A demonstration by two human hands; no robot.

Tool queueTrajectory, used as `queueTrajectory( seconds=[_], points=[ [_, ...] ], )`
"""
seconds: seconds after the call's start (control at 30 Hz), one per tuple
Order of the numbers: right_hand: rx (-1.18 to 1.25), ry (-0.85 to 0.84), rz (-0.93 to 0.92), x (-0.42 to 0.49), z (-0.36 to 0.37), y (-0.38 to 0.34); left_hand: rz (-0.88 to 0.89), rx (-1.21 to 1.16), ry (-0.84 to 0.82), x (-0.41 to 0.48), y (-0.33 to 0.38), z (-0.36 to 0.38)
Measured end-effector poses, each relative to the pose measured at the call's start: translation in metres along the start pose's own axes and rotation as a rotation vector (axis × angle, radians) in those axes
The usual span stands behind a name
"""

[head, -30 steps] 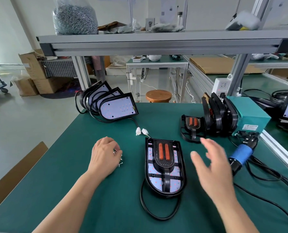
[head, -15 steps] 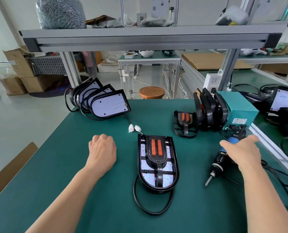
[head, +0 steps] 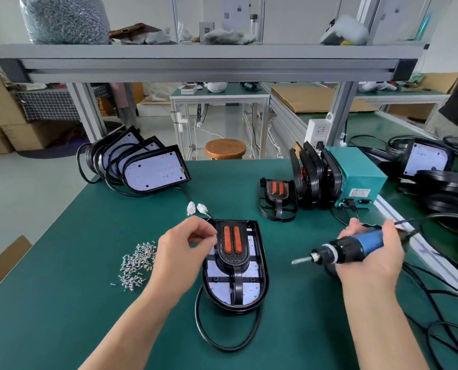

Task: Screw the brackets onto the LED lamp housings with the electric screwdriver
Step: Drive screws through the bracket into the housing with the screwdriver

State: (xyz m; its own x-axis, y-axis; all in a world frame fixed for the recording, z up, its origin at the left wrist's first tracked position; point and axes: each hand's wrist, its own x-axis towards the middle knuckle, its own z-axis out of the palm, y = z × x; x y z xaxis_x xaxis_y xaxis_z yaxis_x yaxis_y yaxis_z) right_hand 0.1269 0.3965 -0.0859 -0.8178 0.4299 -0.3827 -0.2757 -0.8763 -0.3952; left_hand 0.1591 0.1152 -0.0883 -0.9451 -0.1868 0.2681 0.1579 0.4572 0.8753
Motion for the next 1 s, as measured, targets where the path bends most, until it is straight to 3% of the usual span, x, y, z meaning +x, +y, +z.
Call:
queueTrajectory(
  seconds=[0.1,0.17,0.37,0.6,1.0],
  points=[
    [0.276,-0.029,0.186,-0.015,0.015,0.001,0.014,-0.071,-0.061,-0.005,0.008,0.007],
    [0.231,-0.11,0.222,-0.022,0.023,0.004,0.007,-0.135,-0.088,-0.007,0.012,0.011],
    [-0.015,-0.291,0.039,-0.041,0.053,0.015,-0.043,-0.269,-0.14,-0.012,0.02,0.019],
    [-0.161,-0.252,-0.176,-0.062,0.076,0.033,-0.066,-0.358,-0.151,-0.013,0.025,0.021],
    [-0.247,-0.201,-0.192,-0.067,0.081,0.036,-0.069,-0.445,-0.156,-0.013,0.025,0.022]
  ],
)
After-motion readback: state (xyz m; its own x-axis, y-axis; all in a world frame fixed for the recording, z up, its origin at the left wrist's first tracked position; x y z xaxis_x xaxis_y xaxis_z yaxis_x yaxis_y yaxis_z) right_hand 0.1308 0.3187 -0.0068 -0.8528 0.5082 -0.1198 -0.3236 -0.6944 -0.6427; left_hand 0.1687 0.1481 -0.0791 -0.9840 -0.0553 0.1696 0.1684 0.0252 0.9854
